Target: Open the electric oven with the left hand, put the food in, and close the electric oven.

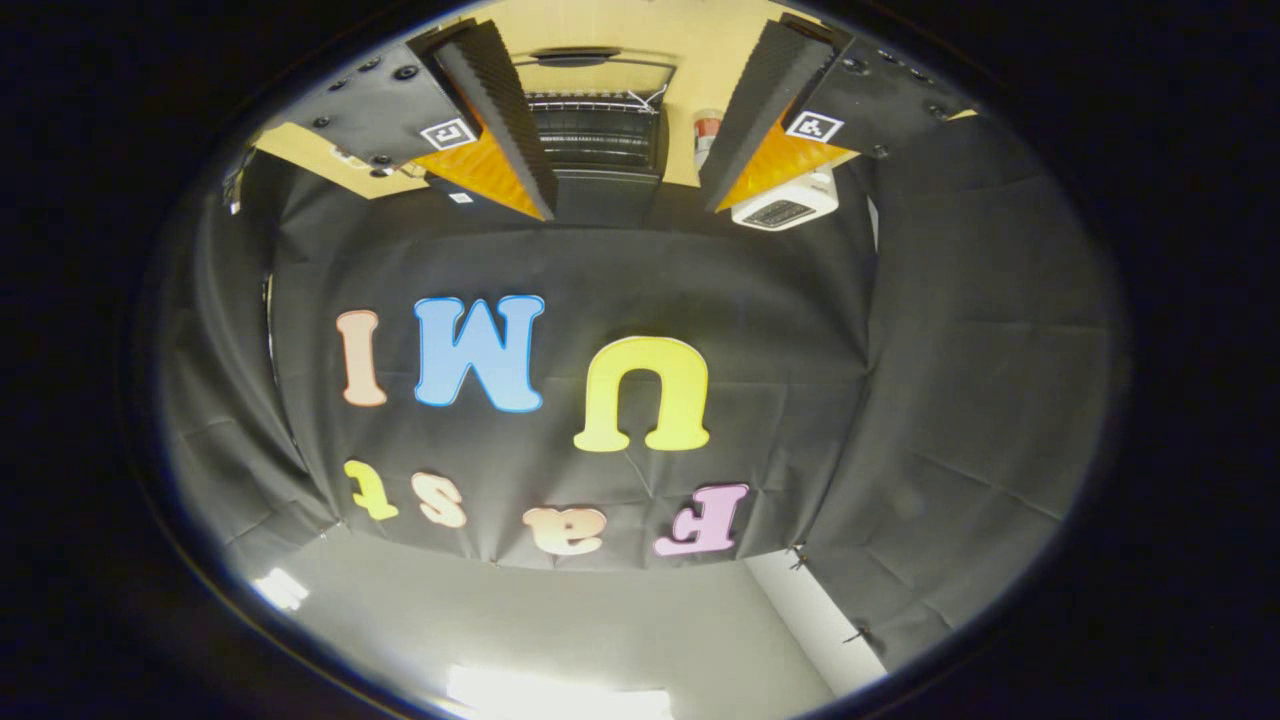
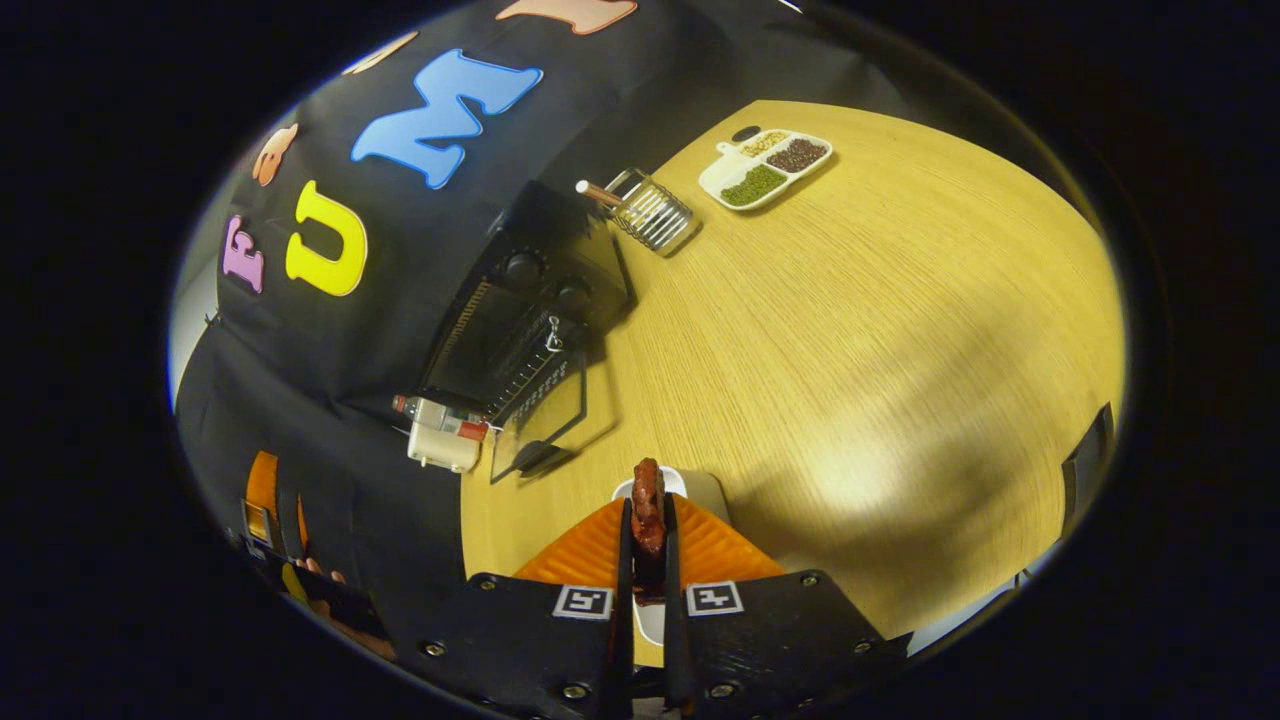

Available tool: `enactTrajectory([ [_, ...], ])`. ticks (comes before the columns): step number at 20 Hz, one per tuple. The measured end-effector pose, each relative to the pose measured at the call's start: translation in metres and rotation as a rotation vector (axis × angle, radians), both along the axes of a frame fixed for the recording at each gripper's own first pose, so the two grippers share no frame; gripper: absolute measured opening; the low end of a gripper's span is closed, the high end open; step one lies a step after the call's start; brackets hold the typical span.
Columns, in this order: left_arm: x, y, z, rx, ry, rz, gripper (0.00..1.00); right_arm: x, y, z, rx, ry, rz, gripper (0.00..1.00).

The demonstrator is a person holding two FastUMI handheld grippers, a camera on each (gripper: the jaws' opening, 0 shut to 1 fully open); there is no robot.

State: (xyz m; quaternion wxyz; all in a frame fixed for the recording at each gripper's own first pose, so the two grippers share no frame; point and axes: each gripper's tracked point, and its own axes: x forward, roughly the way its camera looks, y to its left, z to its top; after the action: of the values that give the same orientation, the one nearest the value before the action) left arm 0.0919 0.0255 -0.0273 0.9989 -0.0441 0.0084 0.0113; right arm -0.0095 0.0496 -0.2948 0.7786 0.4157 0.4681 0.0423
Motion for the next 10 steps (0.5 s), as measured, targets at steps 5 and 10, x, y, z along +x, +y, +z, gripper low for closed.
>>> enactTrajectory([
  [5, 0.005, 0.002, -0.004, 0.009, 0.003, -0.013, 1.00, 0.040, 0.019, 0.038, 0.039, -0.077, -0.031, 0.13],
  [10, 0.014, 0.015, -0.014, 0.003, 0.019, -0.015, 1.00, 0.087, 0.053, 0.057, 0.061, -0.166, -0.059, 0.12],
])
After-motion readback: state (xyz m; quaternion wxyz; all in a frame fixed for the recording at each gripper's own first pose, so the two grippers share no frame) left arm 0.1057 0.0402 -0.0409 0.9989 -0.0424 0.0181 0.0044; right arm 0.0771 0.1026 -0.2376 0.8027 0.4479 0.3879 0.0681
